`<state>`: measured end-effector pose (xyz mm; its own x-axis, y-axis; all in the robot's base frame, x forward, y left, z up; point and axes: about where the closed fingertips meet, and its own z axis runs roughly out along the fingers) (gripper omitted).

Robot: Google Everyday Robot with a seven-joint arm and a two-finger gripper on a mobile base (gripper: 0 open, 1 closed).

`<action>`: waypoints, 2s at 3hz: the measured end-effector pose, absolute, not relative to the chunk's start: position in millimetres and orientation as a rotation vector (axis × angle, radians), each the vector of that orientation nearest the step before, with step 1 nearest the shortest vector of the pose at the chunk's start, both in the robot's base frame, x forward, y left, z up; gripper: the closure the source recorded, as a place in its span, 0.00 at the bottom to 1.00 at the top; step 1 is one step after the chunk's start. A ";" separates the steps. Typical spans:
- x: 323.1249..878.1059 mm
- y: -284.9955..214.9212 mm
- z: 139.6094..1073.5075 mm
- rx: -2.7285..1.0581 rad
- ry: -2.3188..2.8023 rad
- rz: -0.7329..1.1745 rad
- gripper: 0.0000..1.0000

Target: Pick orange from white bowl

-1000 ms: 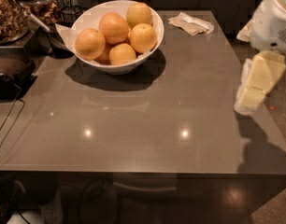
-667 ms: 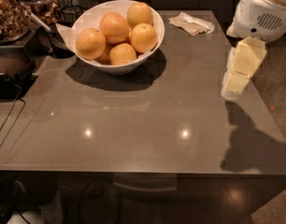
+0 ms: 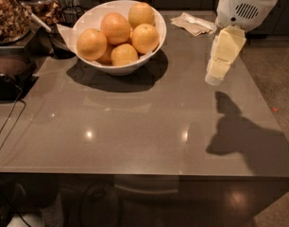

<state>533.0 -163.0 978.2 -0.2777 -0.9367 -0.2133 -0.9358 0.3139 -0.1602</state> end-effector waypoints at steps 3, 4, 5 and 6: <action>625.4 -109.2 1019.4 -1.776 2.095 -0.052 0.00; 637.6 -101.7 1035.8 -1.736 2.041 -0.075 0.00; 644.1 -99.2 1035.6 -1.717 2.024 -0.078 0.00; 662.1 -79.4 1030.3 -1.739 1.985 -0.029 0.00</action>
Offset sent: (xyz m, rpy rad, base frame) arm 0.0888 0.0508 0.0550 0.0399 -0.0854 0.1542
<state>662.1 -79.4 1030.3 -0.0615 -0.9353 -0.3483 -0.9247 0.1848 -0.3328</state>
